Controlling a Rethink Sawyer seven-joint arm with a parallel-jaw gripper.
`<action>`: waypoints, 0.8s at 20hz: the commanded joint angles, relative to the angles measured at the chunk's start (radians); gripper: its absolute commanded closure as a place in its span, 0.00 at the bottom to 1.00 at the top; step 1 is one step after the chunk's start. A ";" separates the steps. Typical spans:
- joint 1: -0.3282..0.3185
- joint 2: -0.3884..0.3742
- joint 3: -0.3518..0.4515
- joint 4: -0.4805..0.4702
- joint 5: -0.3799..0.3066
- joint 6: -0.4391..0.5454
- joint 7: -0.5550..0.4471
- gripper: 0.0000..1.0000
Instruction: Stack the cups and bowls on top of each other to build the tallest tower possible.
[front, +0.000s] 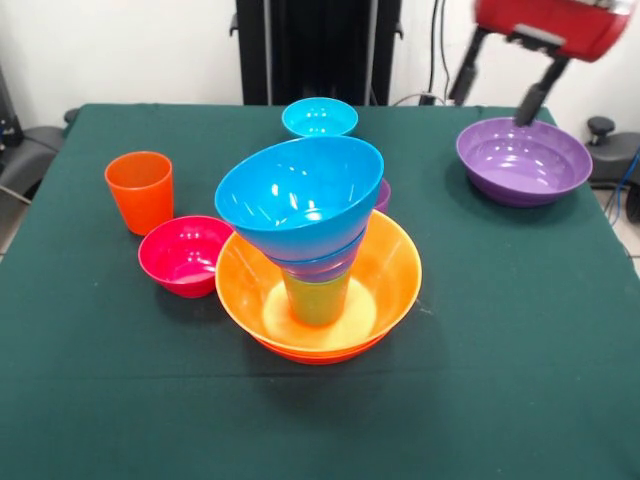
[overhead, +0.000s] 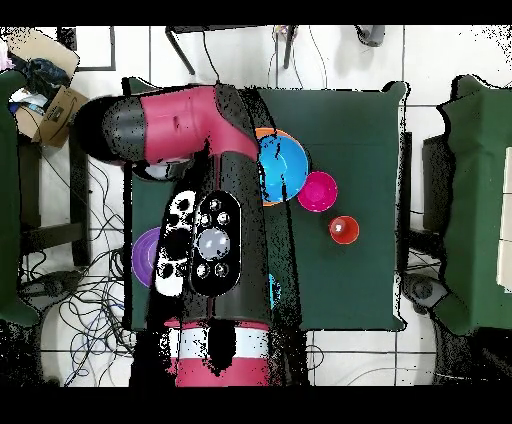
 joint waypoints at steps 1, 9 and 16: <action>0.053 0.089 -0.015 0.105 0.024 -0.093 0.317 0.00; 0.101 0.154 -0.056 0.136 0.001 -0.201 0.386 0.00; 0.113 0.189 -0.066 0.183 -0.001 -0.273 0.373 0.00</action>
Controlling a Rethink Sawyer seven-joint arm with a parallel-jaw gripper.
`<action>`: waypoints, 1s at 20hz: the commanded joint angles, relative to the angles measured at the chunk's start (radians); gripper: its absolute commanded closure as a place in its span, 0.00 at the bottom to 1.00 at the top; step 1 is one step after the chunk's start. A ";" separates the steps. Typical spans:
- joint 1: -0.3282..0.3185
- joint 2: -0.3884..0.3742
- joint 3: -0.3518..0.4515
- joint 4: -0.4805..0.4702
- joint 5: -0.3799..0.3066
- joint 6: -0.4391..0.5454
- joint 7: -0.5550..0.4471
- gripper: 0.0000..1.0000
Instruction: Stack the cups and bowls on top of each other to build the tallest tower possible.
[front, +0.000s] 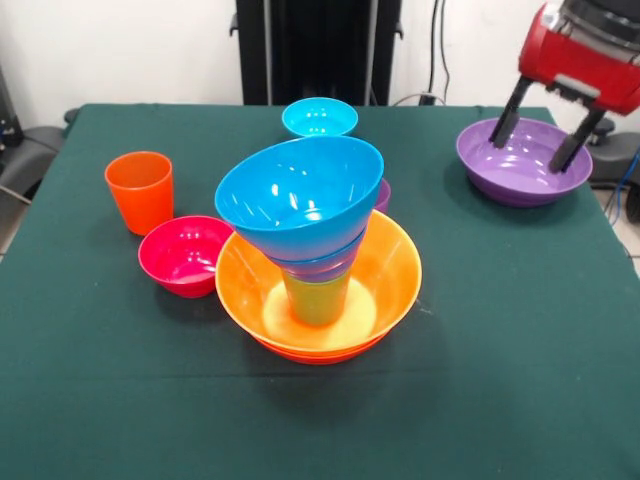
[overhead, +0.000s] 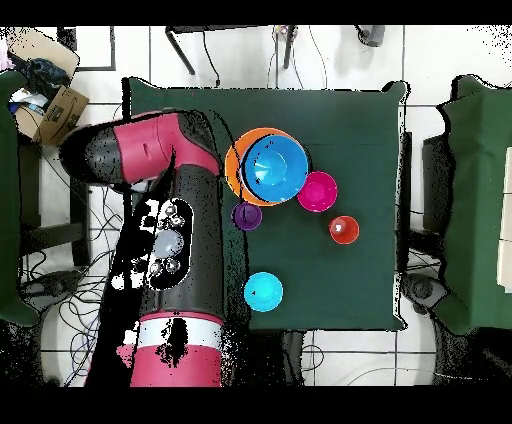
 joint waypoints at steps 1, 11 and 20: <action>0.013 0.115 0.012 0.146 -0.018 -0.098 0.165 0.00; 0.029 0.116 0.026 0.207 0.107 -0.086 0.209 0.00; 0.102 0.114 -0.029 0.245 0.132 -0.160 0.242 0.00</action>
